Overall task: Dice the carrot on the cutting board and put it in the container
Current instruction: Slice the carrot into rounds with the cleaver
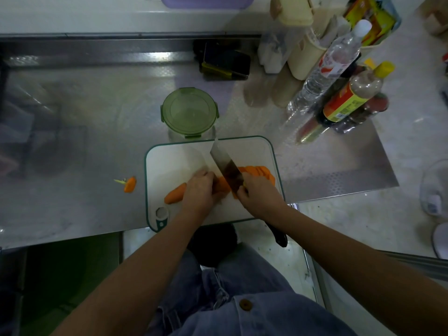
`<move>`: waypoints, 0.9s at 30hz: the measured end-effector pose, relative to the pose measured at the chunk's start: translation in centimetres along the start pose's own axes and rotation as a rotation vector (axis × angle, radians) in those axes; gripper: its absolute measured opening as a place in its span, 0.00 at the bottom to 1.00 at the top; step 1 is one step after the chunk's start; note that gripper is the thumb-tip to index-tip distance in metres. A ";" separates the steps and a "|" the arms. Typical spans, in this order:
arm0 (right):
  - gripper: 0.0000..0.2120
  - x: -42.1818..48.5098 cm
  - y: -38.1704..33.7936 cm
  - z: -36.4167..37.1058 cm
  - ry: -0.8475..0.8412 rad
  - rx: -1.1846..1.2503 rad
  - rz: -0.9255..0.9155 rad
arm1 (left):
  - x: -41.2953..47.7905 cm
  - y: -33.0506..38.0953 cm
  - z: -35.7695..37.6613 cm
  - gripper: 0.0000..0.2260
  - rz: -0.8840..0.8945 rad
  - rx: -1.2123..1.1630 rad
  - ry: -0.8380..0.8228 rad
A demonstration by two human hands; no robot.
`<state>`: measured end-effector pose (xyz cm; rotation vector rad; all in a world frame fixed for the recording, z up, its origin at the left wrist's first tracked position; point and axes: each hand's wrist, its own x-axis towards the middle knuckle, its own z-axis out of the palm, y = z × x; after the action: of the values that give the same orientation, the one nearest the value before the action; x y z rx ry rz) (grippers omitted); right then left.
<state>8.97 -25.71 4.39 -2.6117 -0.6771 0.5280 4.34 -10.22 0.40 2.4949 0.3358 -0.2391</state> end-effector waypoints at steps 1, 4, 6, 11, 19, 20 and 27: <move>0.09 0.0 0.0 0.1 -0.016 0.004 0.000 | 0.0 0.0 0.0 0.15 0.001 0.002 -0.002; 0.09 0.0 -0.2 0.0 -0.028 -0.015 0.004 | 0.0 0.1 -0.1 0.14 -0.003 0.001 -0.014; 0.04 -0.1 -0.2 0.0 -0.030 -0.018 -0.002 | 0.1 0.1 -0.1 0.13 -0.009 0.000 -0.017; 0.03 -0.8 -0.4 0.9 -0.051 0.057 0.079 | 0.2 0.0 0.1 0.12 -0.011 -0.014 -0.012; 0.06 -0.7 -0.6 3.4 -0.002 0.008 0.114 | 0.1 -0.2 0.0 0.15 0.052 0.023 -0.009; 0.08 -0.7 -0.5 3.3 0.003 0.007 0.117 | 0.0 -0.3 0.0 0.15 0.068 0.030 -0.015; 0.08 0.3 -0.8 0.9 0.101 0.032 0.025 | -0.6 -0.6 0.1 0.15 0.031 0.010 0.006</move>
<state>8.55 -24.64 3.88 -2.6000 -0.5989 0.4072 3.57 -9.90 0.12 2.5092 0.2980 -0.2216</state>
